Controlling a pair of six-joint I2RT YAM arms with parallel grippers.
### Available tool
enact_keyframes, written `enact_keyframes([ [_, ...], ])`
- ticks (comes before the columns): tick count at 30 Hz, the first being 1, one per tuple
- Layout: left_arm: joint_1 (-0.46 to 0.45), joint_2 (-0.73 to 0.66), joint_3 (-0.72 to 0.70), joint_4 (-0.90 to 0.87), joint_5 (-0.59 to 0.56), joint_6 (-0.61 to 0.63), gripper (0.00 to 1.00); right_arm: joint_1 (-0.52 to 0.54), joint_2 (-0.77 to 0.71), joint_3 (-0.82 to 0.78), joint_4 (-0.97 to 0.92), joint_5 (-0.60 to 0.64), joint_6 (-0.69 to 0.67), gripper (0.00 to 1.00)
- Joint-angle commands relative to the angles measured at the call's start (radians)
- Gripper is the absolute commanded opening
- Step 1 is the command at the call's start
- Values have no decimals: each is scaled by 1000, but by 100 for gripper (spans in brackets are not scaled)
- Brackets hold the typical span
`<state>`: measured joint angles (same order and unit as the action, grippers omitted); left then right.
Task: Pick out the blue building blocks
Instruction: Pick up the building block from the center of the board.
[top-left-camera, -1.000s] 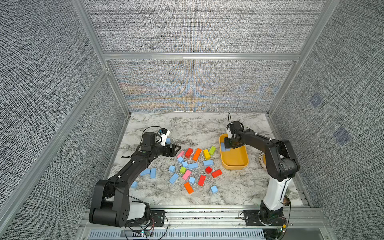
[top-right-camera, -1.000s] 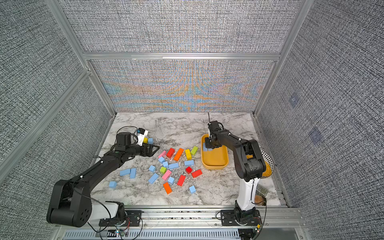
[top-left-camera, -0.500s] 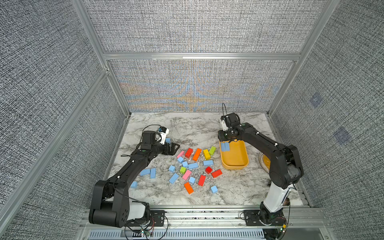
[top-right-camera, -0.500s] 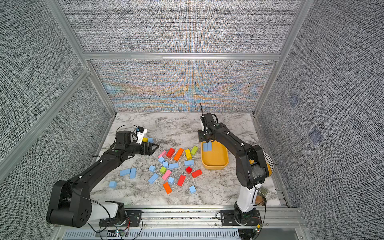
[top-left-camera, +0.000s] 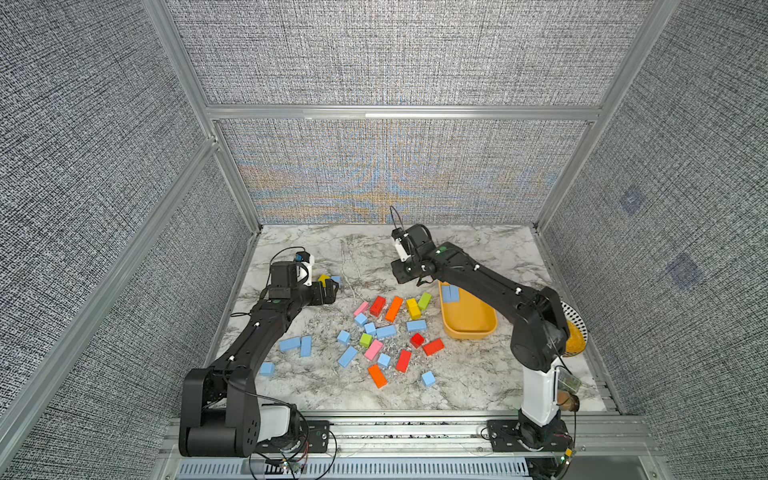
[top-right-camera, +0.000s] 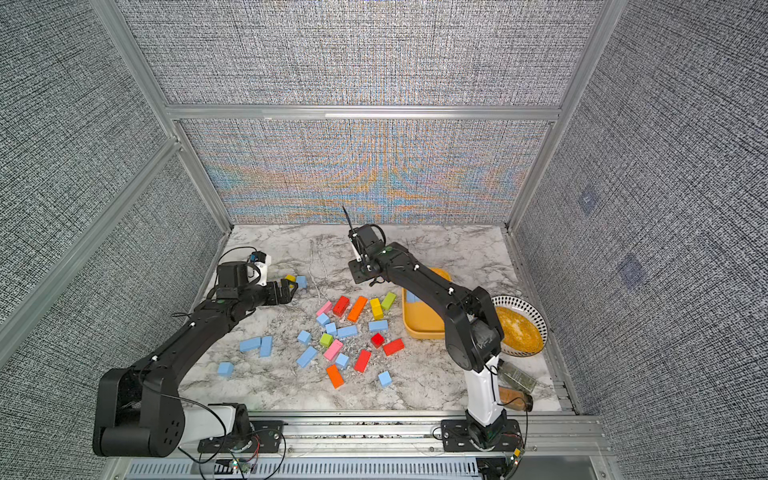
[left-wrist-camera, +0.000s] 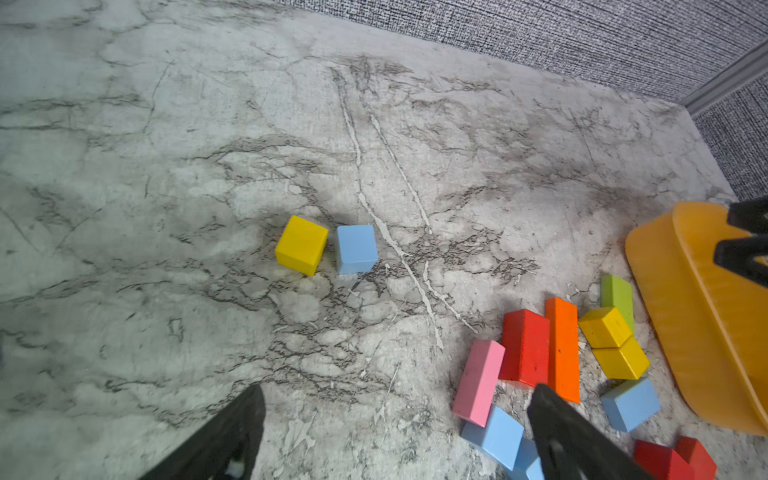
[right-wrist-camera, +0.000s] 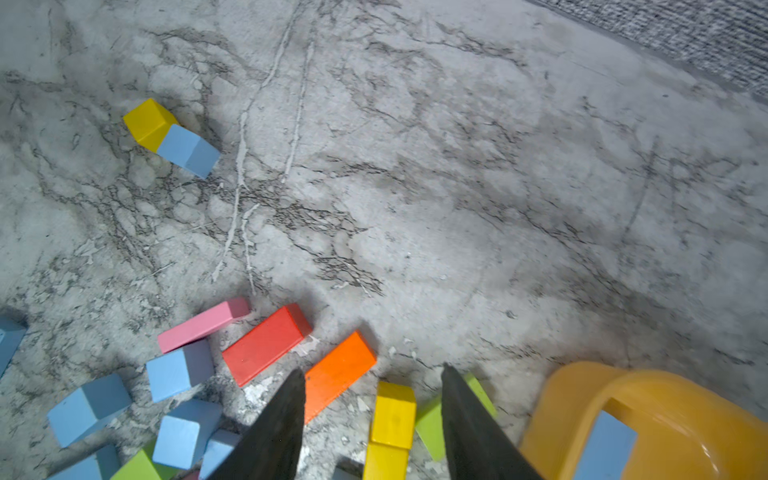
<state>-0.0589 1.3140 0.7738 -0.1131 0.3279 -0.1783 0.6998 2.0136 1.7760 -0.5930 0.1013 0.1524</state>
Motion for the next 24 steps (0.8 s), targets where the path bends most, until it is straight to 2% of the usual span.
enact_keyframes([
  [1, 11, -11, -11, 30, -11, -14, 100, 31, 65, 51, 15, -19, -7, 55],
  [14, 13, -8, -42, 78, 19, -2, 100, 65, 221, 118, 79, -139, 26, 58],
  [24, 34, -14, -30, 58, -74, -27, 100, 92, 304, 189, 33, -127, 15, 61],
])
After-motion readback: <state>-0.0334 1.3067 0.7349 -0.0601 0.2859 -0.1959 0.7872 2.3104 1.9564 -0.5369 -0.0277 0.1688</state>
